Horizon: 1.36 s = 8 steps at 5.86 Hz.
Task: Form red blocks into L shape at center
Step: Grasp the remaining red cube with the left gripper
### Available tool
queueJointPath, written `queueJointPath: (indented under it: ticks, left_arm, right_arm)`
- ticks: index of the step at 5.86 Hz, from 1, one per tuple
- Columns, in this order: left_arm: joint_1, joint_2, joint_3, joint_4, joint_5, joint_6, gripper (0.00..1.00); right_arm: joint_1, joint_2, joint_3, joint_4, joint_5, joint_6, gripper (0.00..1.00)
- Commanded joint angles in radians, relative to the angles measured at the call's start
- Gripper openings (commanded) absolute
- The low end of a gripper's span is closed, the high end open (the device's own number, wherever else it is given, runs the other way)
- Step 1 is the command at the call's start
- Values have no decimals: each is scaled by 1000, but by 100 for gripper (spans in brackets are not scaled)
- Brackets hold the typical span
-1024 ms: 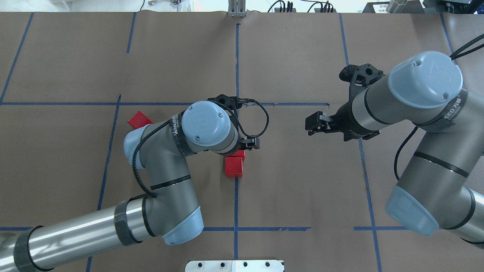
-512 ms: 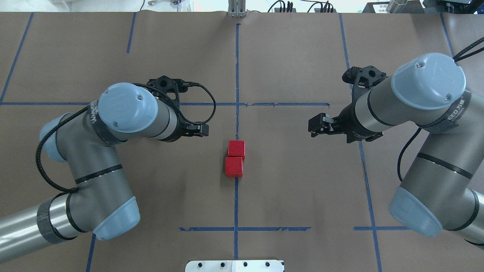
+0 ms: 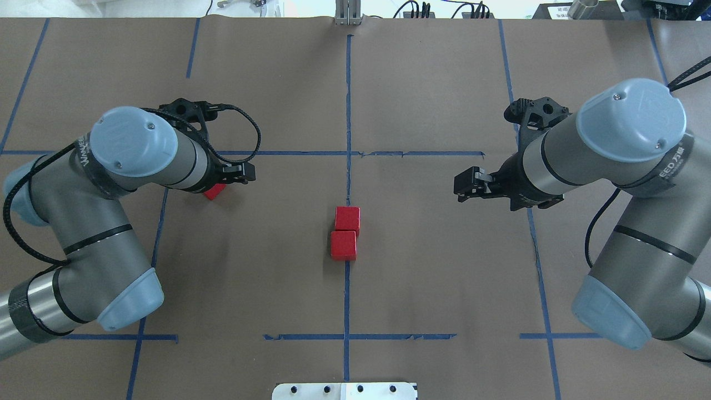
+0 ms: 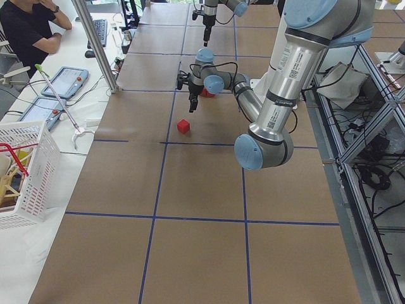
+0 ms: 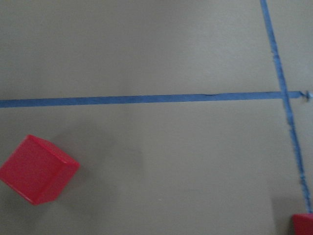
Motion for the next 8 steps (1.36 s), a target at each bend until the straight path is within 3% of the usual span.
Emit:
queueJointPath:
  ticks: [1, 3, 5, 8]
  left_arm:
    - [-25, 38, 0, -6, -21, -194, 100]
    - [-33, 35, 64, -48, -14, -286, 100]
    - [-32, -7, 192, -142, -6, -445, 100]
    - [-29, -7, 223, -144, -1, -436, 100]
  right_arm:
    - [-2, 1, 2, 0, 0, 17, 100]
    - [-11, 2, 2, 2, -9, 43, 100]
    - [-25, 2, 0, 2, -11, 47, 100]
    - [-28, 2, 0, 2, -22, 47, 100]
